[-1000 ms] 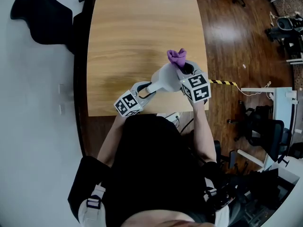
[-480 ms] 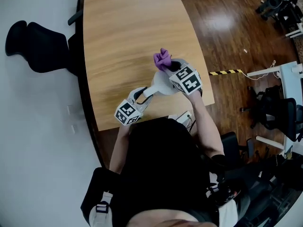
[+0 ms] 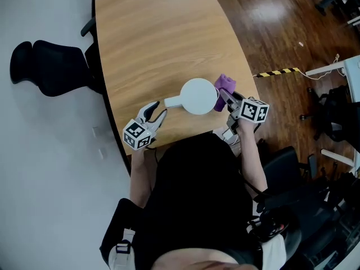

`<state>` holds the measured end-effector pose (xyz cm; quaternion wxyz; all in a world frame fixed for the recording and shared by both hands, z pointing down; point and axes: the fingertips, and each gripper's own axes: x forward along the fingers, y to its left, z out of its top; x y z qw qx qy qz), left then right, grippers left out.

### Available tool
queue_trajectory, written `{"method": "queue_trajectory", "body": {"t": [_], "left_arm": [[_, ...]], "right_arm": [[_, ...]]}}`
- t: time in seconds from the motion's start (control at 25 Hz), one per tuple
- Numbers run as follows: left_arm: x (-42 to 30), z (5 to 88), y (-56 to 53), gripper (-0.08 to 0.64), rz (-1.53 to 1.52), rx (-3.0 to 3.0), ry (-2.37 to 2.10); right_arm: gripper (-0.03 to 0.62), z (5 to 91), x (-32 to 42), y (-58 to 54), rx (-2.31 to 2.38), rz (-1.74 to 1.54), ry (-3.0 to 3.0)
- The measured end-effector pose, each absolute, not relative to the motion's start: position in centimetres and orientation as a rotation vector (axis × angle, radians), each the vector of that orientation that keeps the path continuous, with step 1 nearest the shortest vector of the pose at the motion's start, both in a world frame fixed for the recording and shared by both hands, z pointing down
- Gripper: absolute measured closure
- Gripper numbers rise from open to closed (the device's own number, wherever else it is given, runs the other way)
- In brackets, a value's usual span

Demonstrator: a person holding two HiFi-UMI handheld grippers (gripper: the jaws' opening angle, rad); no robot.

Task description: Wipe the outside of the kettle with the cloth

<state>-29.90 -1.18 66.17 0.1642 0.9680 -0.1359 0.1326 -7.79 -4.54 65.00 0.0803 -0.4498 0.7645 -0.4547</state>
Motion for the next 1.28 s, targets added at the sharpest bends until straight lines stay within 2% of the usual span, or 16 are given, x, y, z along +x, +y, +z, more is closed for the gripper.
{"method": "queue_trajectory", "body": {"t": [0.08,0.16,0.28,0.36,0.48,0.56,0.64,0.8,0.92,1.08,1.16,1.28], "left_arm": [[-32.4,65.2,-2.1,0.551,0.338,2.717,-0.51],[-31.0,60.3,-2.9,0.551,0.25,2.747,-0.579],[-22.4,52.0,-1.7,0.551,0.177,2.863,-0.442],[-16.9,49.7,-0.3,0.551,0.241,2.907,-0.333],[-11.3,50.8,-0.7,0.551,0.426,2.887,-0.321],[-9.7,53.1,-1.8,0.551,0.563,2.856,-0.366],[-9.3,54.8,-2.8,0.551,0.672,2.848,-0.426],[-8.8,57.3,-4.0,0.551,0.895,2.864,-0.503],[-8.5,59.1,-4.1,0.551,1.048,2.893,-0.521],[-8.3,59.7,-4.5,0.551,1.056,2.932,-0.571],[-8.1,59.5,-4.9,0.551,1.058,2.937,-0.594],[-7.9,59.6,-5.5,0.551,1.068,2.932,-0.619]], "right_arm": [[0.54,66.0,-9.0,-4.2,-1.215,-1.366,2.171],[0.54,65.2,-8.5,-4.7,-1.101,-1.323,2.1],[0.54,64.8,-6.3,-5.9,-1.037,-1.307,2.089],[0.538,66.0,-5.6,-6.2,-1.047,-1.362,2.085],[0.538,61.7,-3.0,-7.6,-0.893,-1.241,2.022],[0.54,56.8,-1.1,-8.5,-0.717,-1.092,1.978],[0.54,56.0,-0.8,-8.7,-0.603,-1.104,1.9],[0.54,62.0,-2.5,-9.4,-0.581,-1.247,1.819],[0.541,70.9,-3.9,-9.1,-0.732,-1.542,1.749],[0.54,79.1,-4.1,-7.9,-0.922,-1.82,1.831],[0.54,76.7,-2.9,-8.3,-0.886,-1.756,1.838],[0.54,64.8,-0.4,-10.0,-0.652,-1.347,1.872]]}}
